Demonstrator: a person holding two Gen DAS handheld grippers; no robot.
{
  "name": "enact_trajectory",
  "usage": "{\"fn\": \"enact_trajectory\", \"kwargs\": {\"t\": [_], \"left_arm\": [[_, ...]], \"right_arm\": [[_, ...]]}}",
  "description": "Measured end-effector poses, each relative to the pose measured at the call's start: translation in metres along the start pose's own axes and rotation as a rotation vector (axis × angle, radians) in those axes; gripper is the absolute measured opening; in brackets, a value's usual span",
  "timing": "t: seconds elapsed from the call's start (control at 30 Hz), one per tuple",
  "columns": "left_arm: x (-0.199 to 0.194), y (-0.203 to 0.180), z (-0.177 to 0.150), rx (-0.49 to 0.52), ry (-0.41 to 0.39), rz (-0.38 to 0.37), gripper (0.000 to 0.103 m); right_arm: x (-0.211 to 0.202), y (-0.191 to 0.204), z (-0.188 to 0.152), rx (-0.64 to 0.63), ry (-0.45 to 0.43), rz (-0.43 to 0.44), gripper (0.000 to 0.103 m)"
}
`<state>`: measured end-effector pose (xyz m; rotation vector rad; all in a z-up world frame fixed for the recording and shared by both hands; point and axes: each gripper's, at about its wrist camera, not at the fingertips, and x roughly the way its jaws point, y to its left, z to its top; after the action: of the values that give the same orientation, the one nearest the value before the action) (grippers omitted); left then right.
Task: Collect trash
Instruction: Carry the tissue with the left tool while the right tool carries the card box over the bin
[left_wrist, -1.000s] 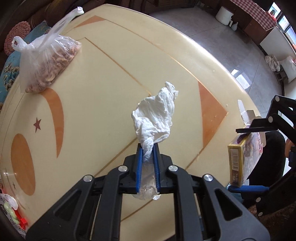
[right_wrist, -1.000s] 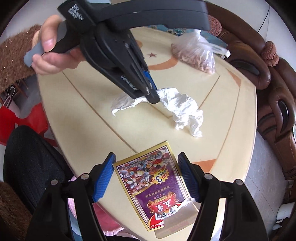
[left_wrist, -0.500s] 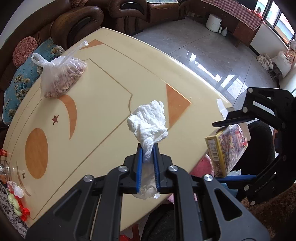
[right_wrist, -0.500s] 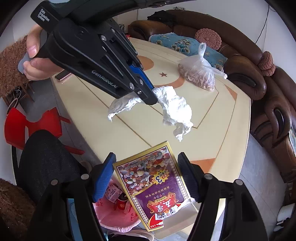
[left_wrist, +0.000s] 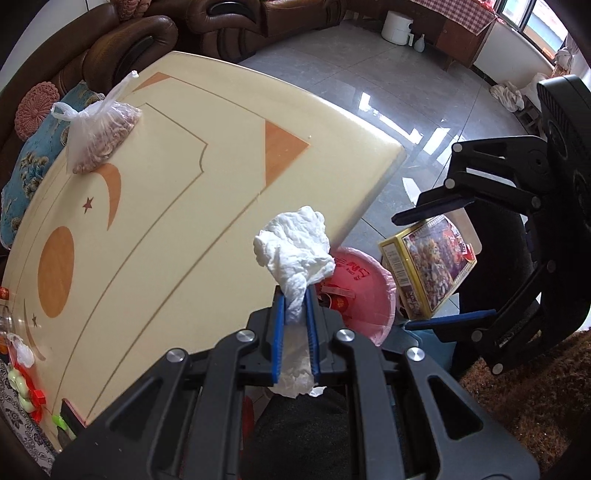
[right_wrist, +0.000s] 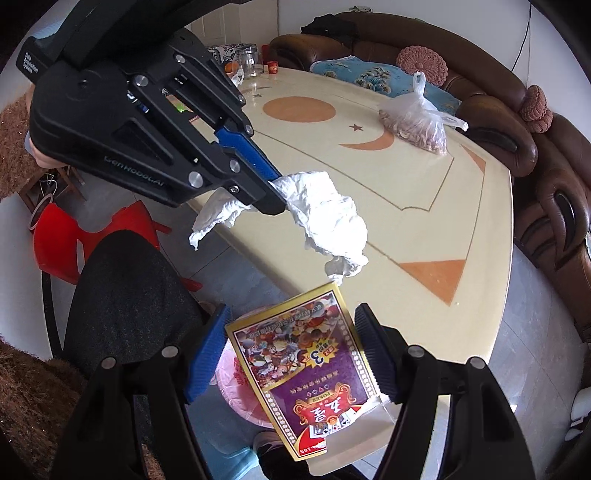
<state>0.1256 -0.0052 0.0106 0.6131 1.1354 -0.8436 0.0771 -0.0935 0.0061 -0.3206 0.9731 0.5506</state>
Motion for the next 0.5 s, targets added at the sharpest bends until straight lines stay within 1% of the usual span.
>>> {"fn": "enact_trajectory", "kwargs": {"t": [0.2,0.27,0.5], "left_arm": [[0.025,-0.028,-0.024,0.015,0.038,-0.041,0.013],[0.034,-0.034,-0.031,0.014,0.051,-0.067,0.013],[0.067,-0.047,-0.051,0.003,0.094,-0.115,0.013]], "right_arm": [[0.008,0.015,-0.028,0.039,0.023,0.023,0.067],[0.013,0.017,-0.035,0.056,0.03,0.034,0.067],[0.033,0.022,-0.06,0.098,0.064,0.059,0.067]]}}
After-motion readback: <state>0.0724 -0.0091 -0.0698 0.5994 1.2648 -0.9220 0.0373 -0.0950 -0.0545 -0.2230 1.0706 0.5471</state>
